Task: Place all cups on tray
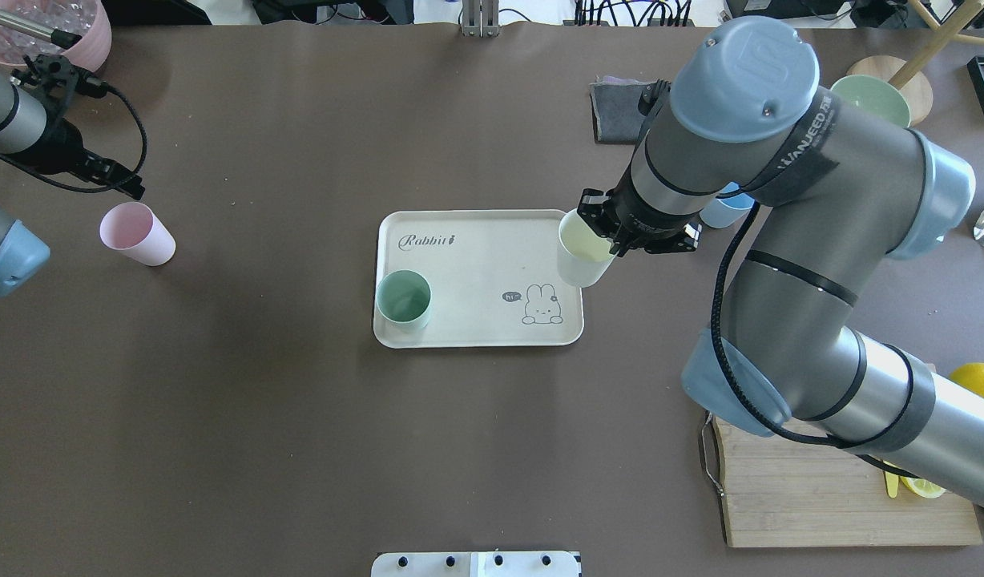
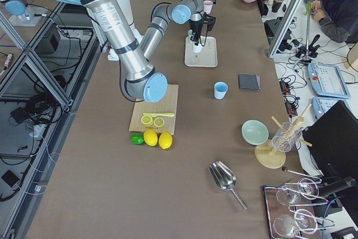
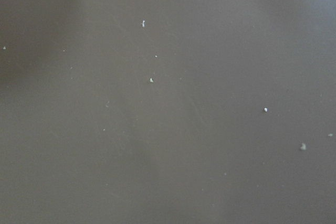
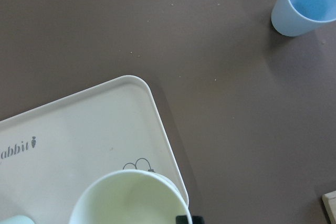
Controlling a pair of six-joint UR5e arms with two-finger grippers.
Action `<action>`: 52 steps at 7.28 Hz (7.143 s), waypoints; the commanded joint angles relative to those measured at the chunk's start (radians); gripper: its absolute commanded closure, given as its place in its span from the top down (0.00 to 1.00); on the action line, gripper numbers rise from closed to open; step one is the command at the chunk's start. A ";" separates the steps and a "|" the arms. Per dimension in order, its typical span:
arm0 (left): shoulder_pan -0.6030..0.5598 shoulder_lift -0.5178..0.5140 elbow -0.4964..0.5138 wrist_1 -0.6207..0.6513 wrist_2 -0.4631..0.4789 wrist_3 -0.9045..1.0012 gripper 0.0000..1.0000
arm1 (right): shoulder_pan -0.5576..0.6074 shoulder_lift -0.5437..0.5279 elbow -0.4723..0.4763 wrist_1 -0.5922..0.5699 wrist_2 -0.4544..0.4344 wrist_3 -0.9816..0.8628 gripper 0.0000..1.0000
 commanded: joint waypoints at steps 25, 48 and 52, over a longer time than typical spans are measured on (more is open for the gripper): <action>0.015 0.088 -0.138 -0.003 -0.098 -0.059 0.00 | -0.063 0.037 -0.196 0.173 -0.079 0.014 1.00; -0.087 -0.394 -0.343 0.788 -0.065 -0.102 0.98 | 0.343 -0.173 -0.502 0.459 0.206 -0.712 0.94; -0.346 -0.294 -0.286 0.897 -0.104 0.389 0.98 | 0.246 -0.204 -0.497 0.528 0.119 -0.557 0.00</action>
